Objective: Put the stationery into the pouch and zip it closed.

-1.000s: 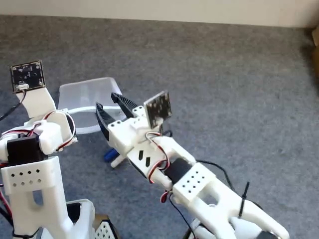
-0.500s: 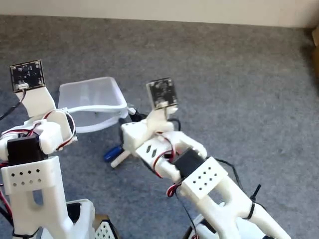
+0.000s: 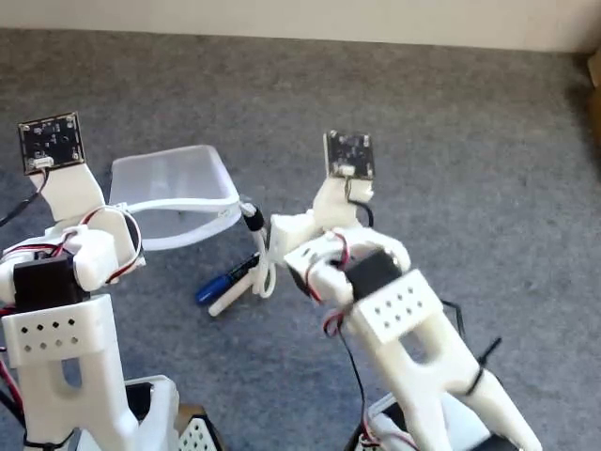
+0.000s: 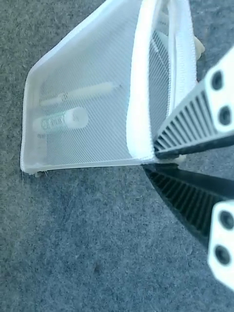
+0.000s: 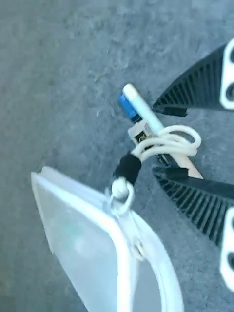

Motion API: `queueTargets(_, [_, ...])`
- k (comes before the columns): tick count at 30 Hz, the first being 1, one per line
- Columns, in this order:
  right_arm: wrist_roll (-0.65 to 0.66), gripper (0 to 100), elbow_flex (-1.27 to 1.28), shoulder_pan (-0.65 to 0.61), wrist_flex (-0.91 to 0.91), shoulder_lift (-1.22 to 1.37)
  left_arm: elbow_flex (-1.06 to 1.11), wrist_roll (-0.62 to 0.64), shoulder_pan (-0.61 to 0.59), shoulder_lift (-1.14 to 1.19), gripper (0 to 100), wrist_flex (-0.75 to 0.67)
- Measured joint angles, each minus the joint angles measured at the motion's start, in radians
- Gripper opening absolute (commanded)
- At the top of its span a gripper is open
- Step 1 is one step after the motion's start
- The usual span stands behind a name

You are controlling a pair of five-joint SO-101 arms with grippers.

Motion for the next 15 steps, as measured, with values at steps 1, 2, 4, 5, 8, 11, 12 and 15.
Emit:
queueTargets(1, [-0.029, 16.3, -0.035, 0.009, 0.031, 0.043, 0.000, 0.000, 0.000, 0.000, 1, 0.000])
queueTargets(2, [-0.052, 16.3, -0.072, 0.021, 0.060, 0.087, 0.000, 0.000, 0.000, 0.000, 1, 0.000])
queueTargets(4, [-0.083, 16.3, -0.143, 0.040, 0.115, 0.180, 0.000, 0.000, 0.000, 0.000, 1, 0.000])
queueTargets(5, [-0.098, 16.3, -0.175, 0.049, 0.140, 0.226, 0.000, 0.000, 0.000, 0.000, 1, 0.000])
queueTargets(8, [-0.153, 16.3, -0.249, 0.069, 0.178, 0.336, 0.000, 0.000, 0.000, 0.000, 1, 0.000])
queueTargets(11, [-0.189, 16.3, -0.288, 0.074, 0.184, 0.414, 0.000, 0.000, 0.000, 0.000, 1, 0.000])
queueTargets(12, [-0.193, 16.3, -0.295, 0.074, 0.184, 0.439, 0.000, 0.000, 0.000, 0.000, 1, 0.000])
queueTargets(15, [-0.196, 16.3, -0.299, 0.074, 0.184, 0.493, 0.000, 0.000, 0.000, 0.000, 1, 0.000])
